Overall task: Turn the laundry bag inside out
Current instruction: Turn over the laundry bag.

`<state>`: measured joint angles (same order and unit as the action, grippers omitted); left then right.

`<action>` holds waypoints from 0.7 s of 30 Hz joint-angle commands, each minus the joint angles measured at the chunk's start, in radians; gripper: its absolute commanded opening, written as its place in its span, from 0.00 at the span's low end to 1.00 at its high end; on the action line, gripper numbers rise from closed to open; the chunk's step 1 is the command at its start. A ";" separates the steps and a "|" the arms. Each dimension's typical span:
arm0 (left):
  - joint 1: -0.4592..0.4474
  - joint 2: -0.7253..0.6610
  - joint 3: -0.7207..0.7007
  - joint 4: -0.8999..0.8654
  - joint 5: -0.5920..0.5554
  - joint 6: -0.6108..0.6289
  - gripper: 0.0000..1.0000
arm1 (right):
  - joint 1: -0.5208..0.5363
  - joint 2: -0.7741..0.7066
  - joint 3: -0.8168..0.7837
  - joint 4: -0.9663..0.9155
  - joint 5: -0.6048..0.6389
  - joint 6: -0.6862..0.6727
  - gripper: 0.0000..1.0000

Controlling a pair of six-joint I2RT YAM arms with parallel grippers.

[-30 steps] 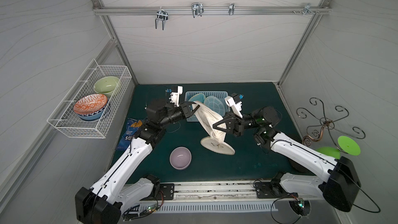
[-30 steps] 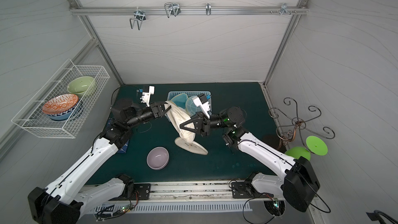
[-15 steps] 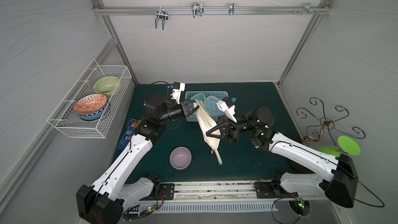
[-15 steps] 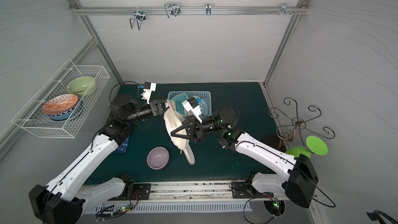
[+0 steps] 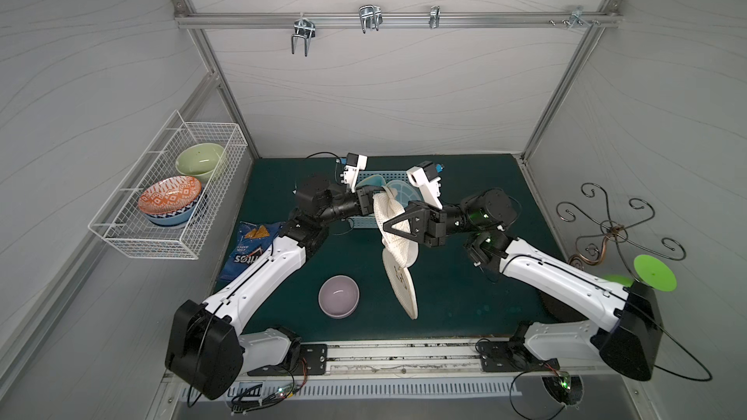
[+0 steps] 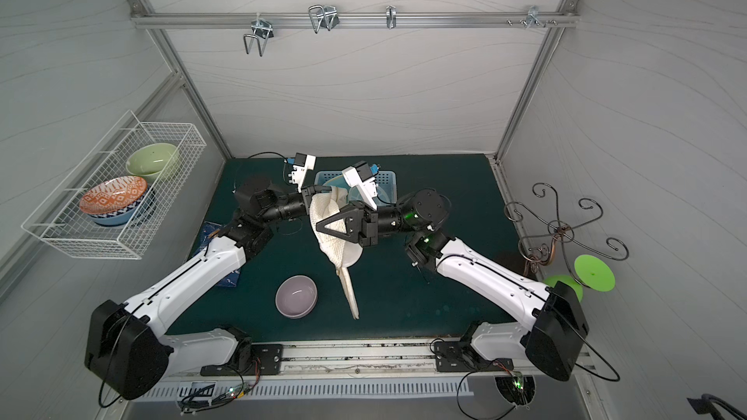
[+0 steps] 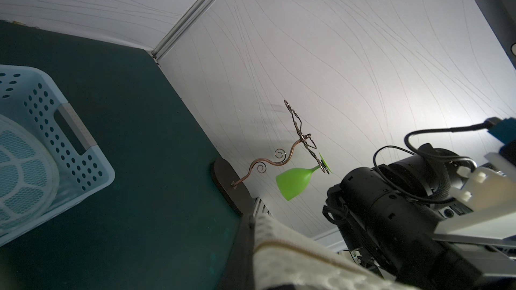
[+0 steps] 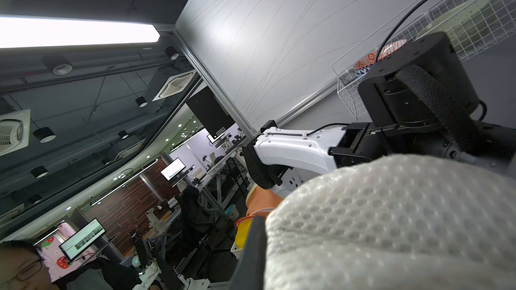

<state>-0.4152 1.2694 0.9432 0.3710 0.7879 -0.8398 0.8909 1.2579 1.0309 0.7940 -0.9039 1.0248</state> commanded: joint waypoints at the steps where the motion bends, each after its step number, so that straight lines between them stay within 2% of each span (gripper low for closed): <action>1: 0.028 0.021 -0.046 -0.082 -0.124 -0.036 0.00 | 0.009 -0.148 0.000 -0.040 -0.104 -0.187 0.00; 4: 0.013 -0.133 0.030 -0.416 -0.213 0.168 0.01 | -0.073 -0.183 -0.062 -0.143 -0.081 -0.206 0.00; 6: 0.017 -0.222 0.048 -0.565 -0.299 0.214 0.28 | -0.123 -0.229 -0.095 -0.261 -0.045 -0.257 0.00; 8: 0.017 -0.274 0.068 -0.665 -0.348 0.247 0.36 | -0.146 -0.262 -0.104 -0.356 -0.040 -0.306 0.00; 11: 0.018 -0.312 0.118 -0.839 -0.431 0.296 0.42 | -0.179 -0.281 -0.098 -0.442 -0.035 -0.326 0.00; 14: 0.019 -0.372 0.129 -0.931 -0.518 0.320 0.45 | -0.203 -0.272 -0.090 -0.499 -0.021 -0.325 0.00; 19: 0.021 -0.456 0.165 -1.001 -0.554 0.386 0.46 | -0.210 -0.240 -0.063 -0.596 0.033 -0.347 0.00; 21: 0.025 -0.457 0.179 -0.994 -0.509 0.366 0.47 | -0.210 -0.225 -0.052 -0.633 0.048 -0.366 0.00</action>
<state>-0.4057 0.8246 1.0599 -0.5819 0.3206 -0.5083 0.6903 1.0313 0.9348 0.2329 -0.8906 0.7074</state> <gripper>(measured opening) 0.466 0.053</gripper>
